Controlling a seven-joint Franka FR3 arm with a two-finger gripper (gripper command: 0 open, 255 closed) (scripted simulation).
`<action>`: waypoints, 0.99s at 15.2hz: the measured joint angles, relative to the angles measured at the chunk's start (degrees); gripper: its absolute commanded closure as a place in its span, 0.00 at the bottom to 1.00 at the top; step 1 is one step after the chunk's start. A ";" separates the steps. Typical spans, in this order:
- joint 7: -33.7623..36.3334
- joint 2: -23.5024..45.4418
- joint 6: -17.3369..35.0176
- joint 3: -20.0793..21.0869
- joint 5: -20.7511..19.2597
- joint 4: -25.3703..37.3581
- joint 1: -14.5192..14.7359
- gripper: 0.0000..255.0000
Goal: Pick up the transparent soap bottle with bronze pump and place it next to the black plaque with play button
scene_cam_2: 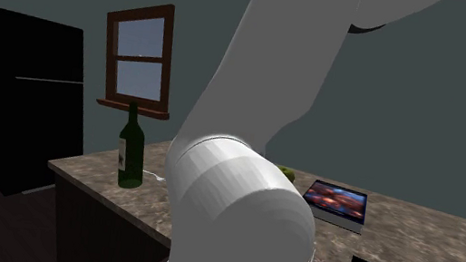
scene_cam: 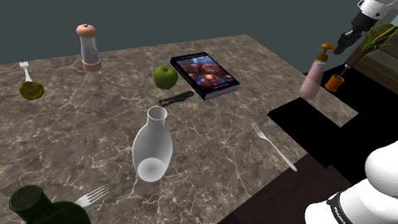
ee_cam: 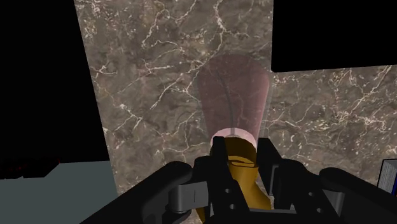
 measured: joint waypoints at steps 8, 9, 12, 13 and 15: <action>0.00 -0.03 0.07 0.00 0.00 -0.05 0.01 0.00; 0.00 -0.03 0.07 0.00 0.00 -0.05 0.01 0.00; 0.27 -0.21 -3.87 -0.15 -0.19 3.82 -0.29 0.00; 0.36 -0.31 -5.28 -0.21 -0.25 5.13 -0.39 0.00; 0.39 -0.45 -6.54 -0.28 -0.32 6.24 -0.51 0.00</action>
